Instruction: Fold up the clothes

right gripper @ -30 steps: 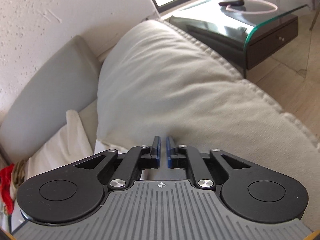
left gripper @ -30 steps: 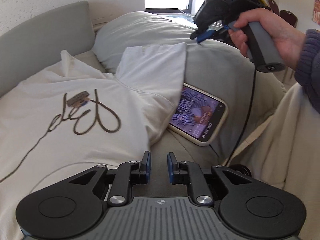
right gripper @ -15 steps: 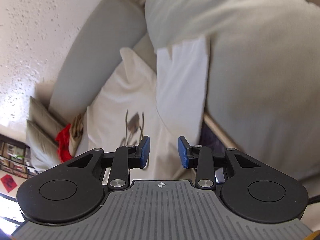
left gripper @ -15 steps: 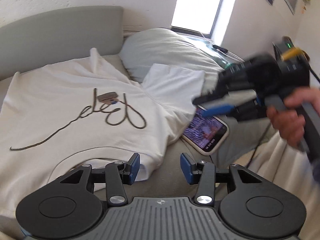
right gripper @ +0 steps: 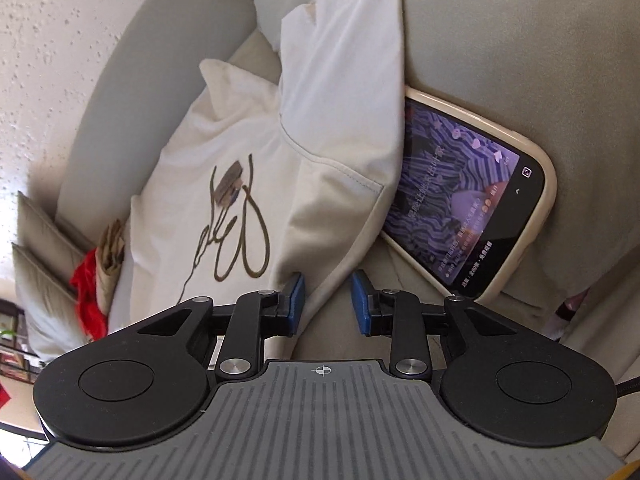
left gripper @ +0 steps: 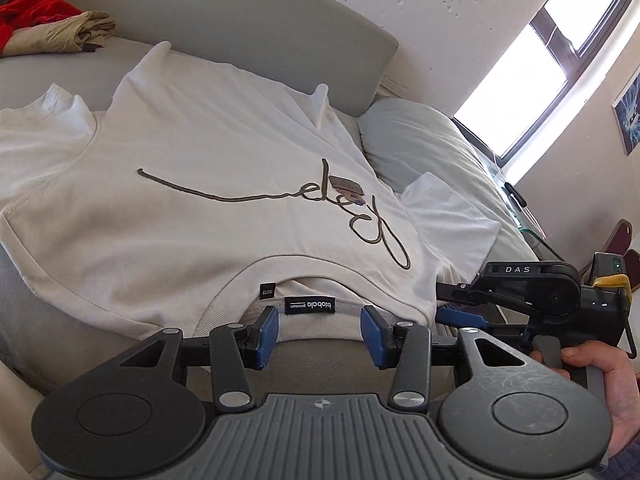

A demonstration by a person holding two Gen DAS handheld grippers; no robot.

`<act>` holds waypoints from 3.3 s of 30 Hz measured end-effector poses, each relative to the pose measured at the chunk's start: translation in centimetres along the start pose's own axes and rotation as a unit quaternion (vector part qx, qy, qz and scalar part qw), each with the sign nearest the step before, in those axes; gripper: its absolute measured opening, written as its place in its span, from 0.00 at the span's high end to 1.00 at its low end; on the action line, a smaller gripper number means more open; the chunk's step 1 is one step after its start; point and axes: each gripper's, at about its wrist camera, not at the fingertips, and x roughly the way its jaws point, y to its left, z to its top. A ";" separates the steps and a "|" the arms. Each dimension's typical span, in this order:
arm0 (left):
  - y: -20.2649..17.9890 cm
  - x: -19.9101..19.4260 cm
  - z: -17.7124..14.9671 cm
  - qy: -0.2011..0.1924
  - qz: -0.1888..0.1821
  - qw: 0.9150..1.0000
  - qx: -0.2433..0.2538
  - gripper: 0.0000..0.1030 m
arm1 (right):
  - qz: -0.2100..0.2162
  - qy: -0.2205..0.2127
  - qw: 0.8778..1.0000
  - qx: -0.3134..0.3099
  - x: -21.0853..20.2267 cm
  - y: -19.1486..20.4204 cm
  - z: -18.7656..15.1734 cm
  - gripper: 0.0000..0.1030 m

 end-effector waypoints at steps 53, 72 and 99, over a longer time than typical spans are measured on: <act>18.4 -3.6 10.2 -0.121 0.230 0.942 -0.213 0.62 | 0.082 0.029 0.947 -0.309 -6.7 13.1 -8.2 0.44; 14.7 -4.5 8.7 -0.170 0.387 0.901 -0.097 0.97 | 0.059 0.130 0.947 -0.289 -3.7 7.9 -11.2 0.44; -1.2 -3.0 1.2 -0.096 0.247 0.962 0.060 0.53 | 0.042 -0.086 0.954 -0.283 -6.5 5.0 -6.8 0.61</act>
